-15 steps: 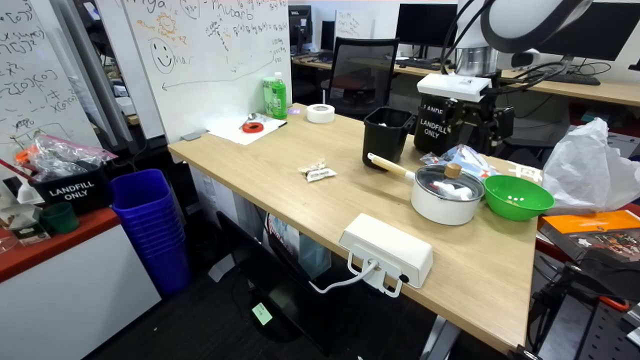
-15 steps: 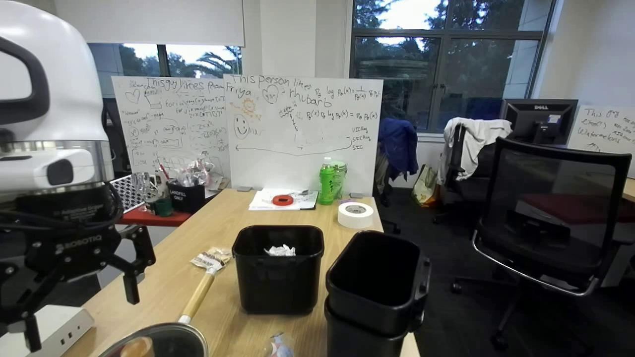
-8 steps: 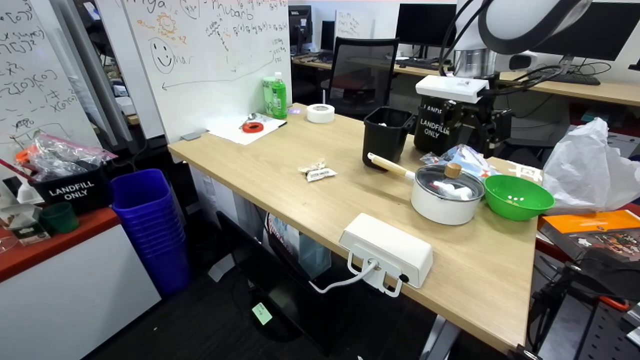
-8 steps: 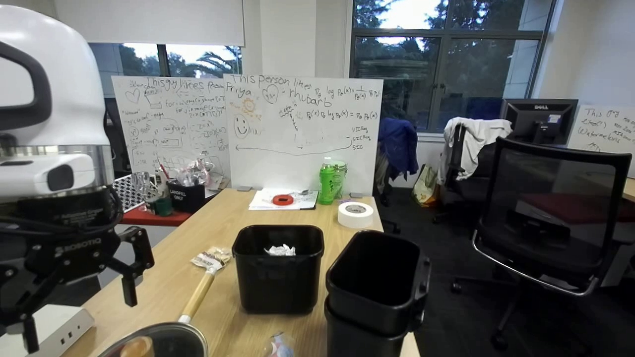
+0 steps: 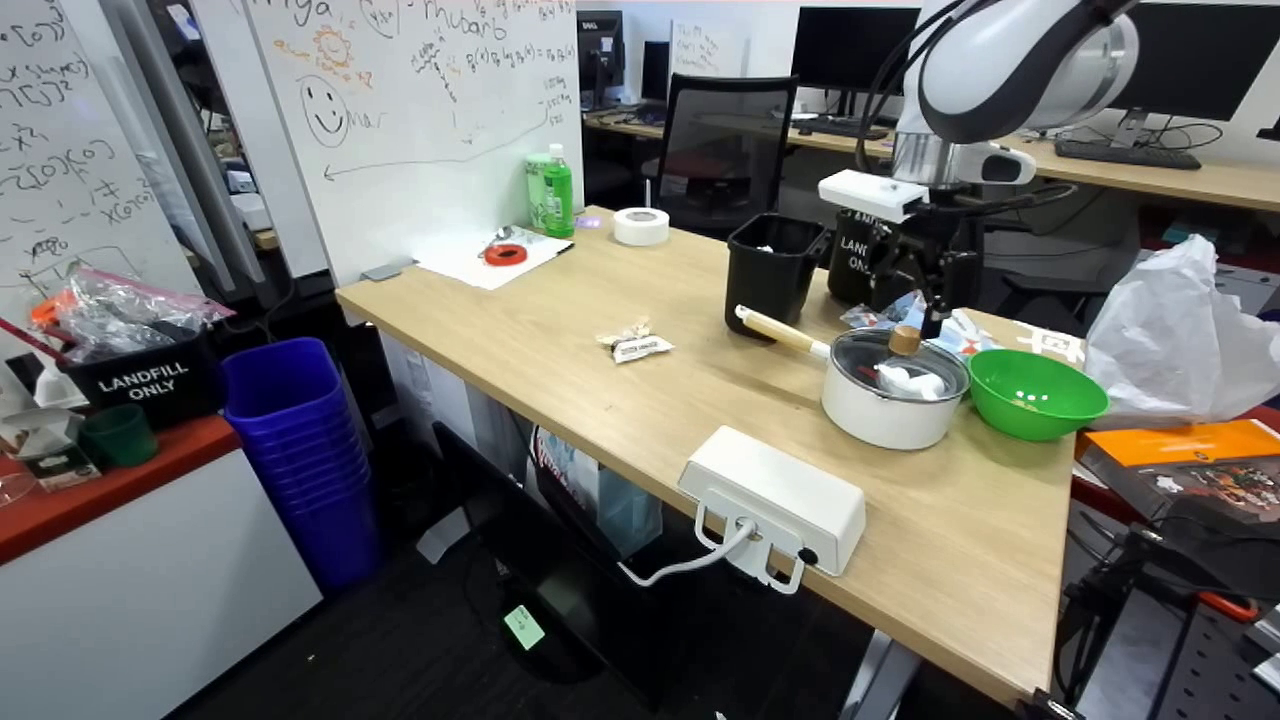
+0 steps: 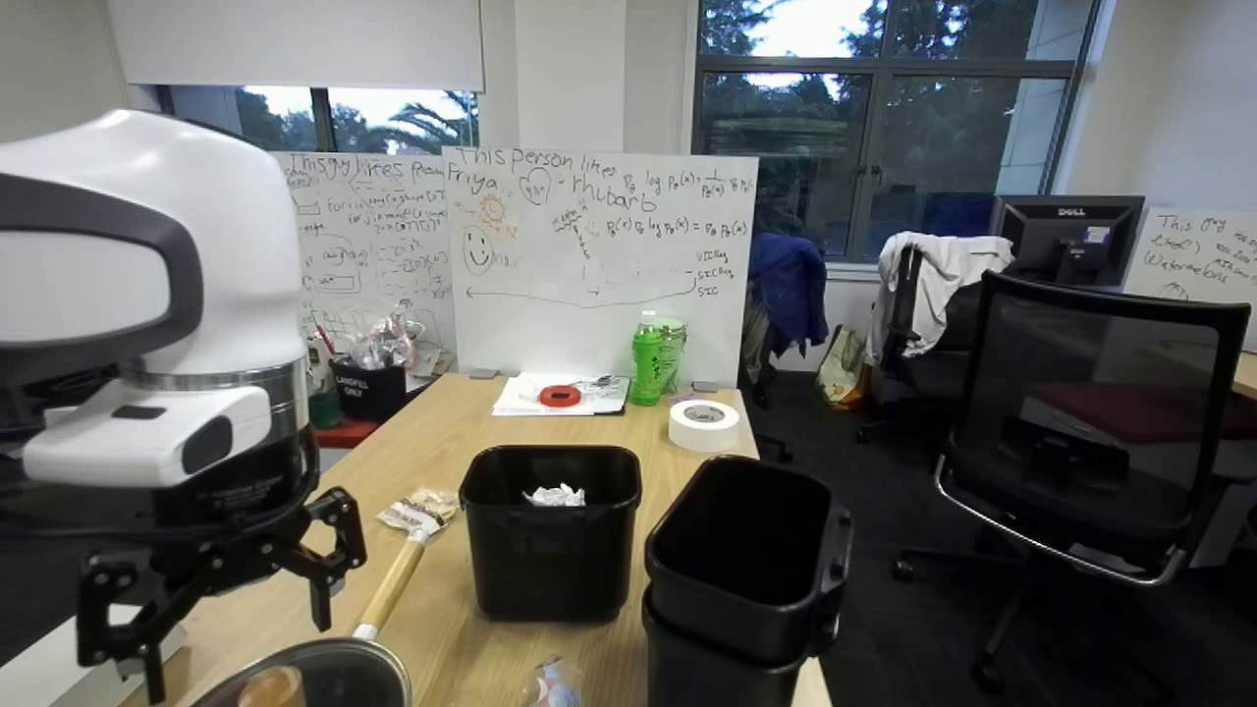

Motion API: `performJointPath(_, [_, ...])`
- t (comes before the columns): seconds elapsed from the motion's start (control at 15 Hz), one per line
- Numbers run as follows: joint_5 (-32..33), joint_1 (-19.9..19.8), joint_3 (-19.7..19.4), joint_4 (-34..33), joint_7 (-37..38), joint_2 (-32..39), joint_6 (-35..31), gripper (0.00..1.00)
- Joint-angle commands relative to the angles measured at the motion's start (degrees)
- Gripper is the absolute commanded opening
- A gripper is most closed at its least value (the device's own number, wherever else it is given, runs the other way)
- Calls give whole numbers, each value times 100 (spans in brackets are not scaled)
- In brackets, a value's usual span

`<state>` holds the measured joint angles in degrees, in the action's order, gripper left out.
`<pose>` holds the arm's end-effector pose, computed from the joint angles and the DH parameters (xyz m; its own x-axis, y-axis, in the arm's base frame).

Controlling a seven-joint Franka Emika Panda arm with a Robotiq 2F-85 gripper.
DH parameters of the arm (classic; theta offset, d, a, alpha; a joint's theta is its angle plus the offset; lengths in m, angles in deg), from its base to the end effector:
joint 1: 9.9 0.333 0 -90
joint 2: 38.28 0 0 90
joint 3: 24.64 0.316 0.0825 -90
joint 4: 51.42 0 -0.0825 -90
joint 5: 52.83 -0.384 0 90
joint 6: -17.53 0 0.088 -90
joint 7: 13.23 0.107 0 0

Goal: Uncover the white pot

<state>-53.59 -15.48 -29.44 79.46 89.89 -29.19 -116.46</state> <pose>0.5095 -0.0933 0.2757 -0.4059 -0.9135 0.0281 -0.9082 0.4066 0.0998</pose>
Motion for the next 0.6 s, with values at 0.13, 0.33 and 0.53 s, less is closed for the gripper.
performJointPath(0.13, [-345,78,-204,-187,152,317,-352,100])
performJointPath(0.33, [-293,68,-304,-169,372,292,-301,100])
performJointPath(0.53, [-231,76,-380,-195,512,373,-293,100])
